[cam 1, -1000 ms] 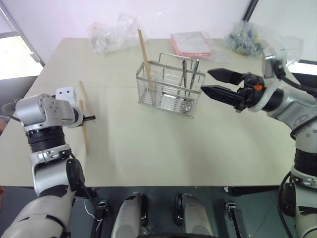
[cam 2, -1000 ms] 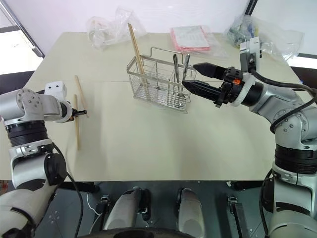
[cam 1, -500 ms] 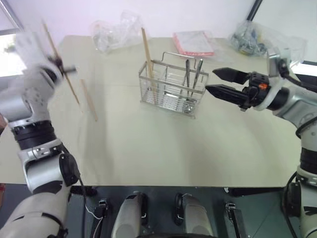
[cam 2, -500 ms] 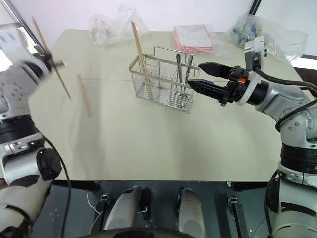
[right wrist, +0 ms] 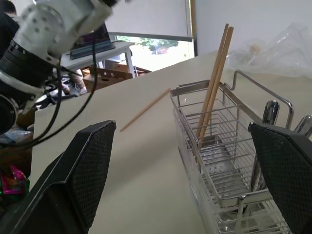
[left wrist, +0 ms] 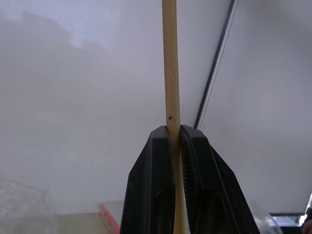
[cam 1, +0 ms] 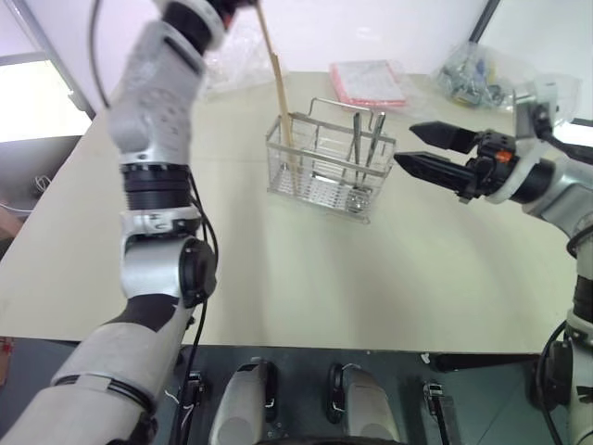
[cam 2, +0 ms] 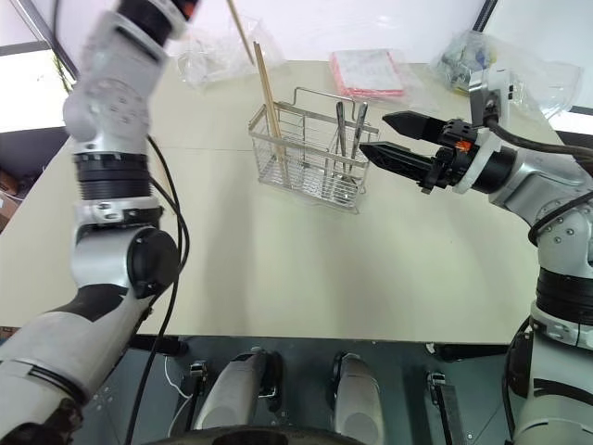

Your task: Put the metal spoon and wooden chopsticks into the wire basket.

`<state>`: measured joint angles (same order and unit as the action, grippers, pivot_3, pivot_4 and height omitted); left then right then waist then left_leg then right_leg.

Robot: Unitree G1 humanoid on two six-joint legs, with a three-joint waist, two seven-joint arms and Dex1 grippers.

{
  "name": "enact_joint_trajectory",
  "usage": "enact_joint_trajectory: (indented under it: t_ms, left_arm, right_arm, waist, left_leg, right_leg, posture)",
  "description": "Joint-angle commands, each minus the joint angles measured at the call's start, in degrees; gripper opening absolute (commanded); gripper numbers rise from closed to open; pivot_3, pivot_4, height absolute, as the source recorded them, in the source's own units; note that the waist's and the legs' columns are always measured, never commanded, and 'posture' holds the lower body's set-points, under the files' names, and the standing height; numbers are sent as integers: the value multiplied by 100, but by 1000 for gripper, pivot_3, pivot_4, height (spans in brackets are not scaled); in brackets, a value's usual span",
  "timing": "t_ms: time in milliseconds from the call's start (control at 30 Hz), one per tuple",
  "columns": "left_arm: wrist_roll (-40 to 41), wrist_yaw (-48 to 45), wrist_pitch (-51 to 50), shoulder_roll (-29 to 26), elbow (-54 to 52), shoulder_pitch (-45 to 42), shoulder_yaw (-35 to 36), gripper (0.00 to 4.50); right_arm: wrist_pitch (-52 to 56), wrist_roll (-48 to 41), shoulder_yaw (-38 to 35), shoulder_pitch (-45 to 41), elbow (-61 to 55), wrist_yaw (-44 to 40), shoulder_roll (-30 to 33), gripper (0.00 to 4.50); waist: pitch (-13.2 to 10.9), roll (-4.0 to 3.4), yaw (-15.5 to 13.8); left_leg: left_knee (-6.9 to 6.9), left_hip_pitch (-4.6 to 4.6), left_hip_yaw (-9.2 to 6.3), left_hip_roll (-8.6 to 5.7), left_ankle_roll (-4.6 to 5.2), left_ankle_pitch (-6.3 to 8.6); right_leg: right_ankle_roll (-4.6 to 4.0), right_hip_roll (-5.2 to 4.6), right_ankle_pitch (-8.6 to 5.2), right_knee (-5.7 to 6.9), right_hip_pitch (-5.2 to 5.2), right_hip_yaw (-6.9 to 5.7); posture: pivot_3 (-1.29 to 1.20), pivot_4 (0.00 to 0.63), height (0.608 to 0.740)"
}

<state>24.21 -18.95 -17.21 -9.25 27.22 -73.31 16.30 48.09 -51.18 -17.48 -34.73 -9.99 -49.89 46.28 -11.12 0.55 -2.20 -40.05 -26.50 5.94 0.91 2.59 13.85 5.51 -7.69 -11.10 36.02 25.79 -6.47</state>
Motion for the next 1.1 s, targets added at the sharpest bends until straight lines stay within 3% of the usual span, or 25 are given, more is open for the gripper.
enact_joint_trajectory:
  t_ms: [33,433,567,733,900,1100]
  left_arm:
    - [-285,-162,550,106,163,88,-317,22]
    - [-1002,4,1330,579,537,1000,-951,22]
    - [-833,39,1122,663,145,1223,-838,1619]
    - [-564,229,338,495,-885,1321,-717,4260]
    - [-408,925,-886,-29,-1662,1067,-366,4423]
    - [-468,2636,-2665,-803,-1115,446,632,4423]
  right_arm:
    - [64,-248,-392,47,-262,171,92,4500]
    - [70,-280,-537,78,-249,422,112,4500]
    - [24,-218,-459,-33,-117,406,82,4500]
    - [-56,-150,-337,-147,53,305,31,4500]
    - [-193,-70,-202,-218,178,225,-41,4500]
    - [-356,-2,-85,-210,248,137,-143,4500]
  waist:
    - [0,0,8]
    - [0,0,1]
    - [0,0,1]
    - [0,0,5]
    - [0,0,7]
    - [0,-1,9]
  left_leg:
    - [0,1,-1,1,5,3]
    - [-2,0,-9,2,38,23]
    - [-2,-2,-10,3,38,23]
    - [-2,-1,-11,3,39,23]
    - [-2,0,-11,4,38,23]
    - [-2,1,-12,4,39,23]
  right_leg:
    - [0,0,0,0,0,1]
    - [-1,-1,0,2,3,1]
    - [-1,-1,0,2,4,1]
    - [-1,-1,0,3,4,1]
    - [-1,0,0,5,4,1]
    - [1,3,-1,9,3,1]
  posture:
    - [0,150,699]
    - [0,150,699]
    - [0,150,699]
    - [0,150,699]
    - [0,150,699]
    - [0,150,699]
